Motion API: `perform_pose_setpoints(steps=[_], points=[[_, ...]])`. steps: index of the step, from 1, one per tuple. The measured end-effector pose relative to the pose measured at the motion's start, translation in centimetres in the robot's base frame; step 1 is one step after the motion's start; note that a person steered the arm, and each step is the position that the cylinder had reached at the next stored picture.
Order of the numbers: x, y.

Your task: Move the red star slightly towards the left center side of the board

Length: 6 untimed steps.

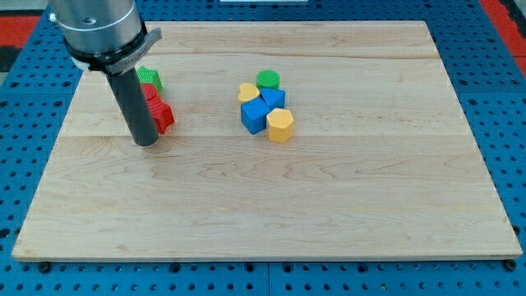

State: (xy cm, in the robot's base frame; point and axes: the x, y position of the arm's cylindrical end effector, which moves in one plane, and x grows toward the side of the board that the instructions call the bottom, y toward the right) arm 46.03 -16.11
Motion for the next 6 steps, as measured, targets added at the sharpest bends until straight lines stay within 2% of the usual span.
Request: perform_pose_setpoints(steps=[2, 6], points=[[0.3, 4.7], [-4.0, 4.9]])
